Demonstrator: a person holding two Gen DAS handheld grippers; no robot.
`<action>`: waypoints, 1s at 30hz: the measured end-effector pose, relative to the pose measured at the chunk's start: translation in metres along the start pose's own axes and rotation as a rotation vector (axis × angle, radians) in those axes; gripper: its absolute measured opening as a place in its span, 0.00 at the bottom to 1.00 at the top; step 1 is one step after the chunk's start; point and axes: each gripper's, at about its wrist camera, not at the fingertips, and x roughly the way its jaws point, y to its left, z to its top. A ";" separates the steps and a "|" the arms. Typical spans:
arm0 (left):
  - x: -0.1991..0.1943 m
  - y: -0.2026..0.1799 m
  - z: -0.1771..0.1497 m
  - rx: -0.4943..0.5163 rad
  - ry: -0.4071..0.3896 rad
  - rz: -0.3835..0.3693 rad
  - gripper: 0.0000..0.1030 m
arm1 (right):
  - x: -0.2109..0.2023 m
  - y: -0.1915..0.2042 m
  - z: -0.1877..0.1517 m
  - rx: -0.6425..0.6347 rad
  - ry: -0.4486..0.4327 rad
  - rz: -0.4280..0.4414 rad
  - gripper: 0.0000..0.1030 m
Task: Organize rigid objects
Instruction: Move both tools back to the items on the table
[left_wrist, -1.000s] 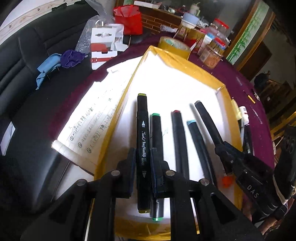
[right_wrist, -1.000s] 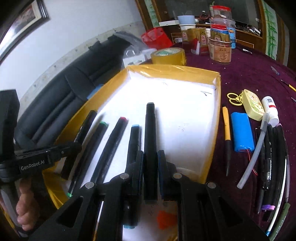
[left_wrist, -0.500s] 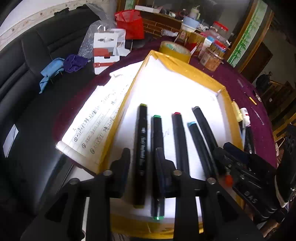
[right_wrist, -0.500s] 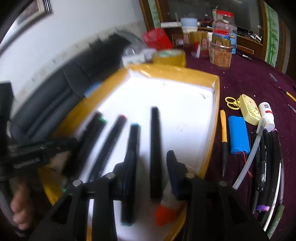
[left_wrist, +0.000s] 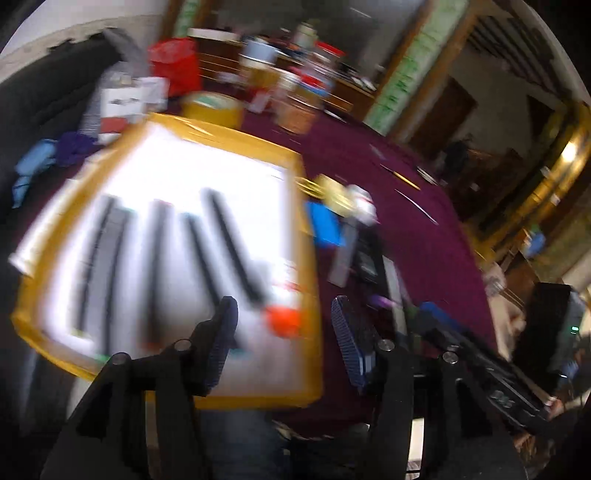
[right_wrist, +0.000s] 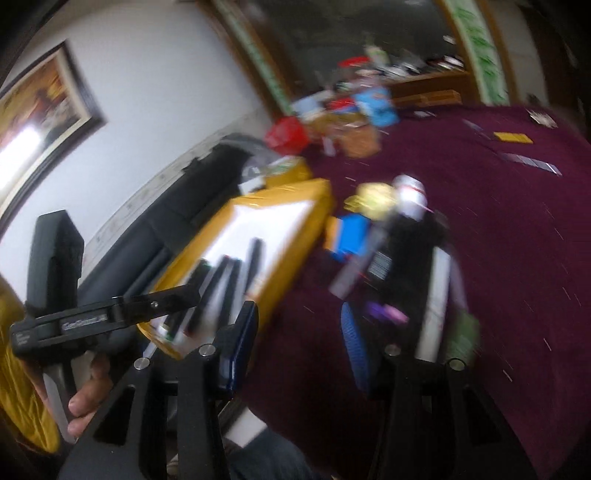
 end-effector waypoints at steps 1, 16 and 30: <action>0.006 -0.013 -0.004 0.027 0.018 -0.015 0.50 | -0.006 -0.011 -0.006 0.021 0.003 -0.019 0.41; 0.028 -0.080 -0.027 0.174 0.087 -0.016 0.50 | 0.008 -0.063 -0.014 0.067 0.102 -0.341 0.30; 0.037 -0.083 -0.030 0.187 0.115 -0.020 0.50 | -0.002 -0.082 -0.012 0.016 0.053 -0.537 0.18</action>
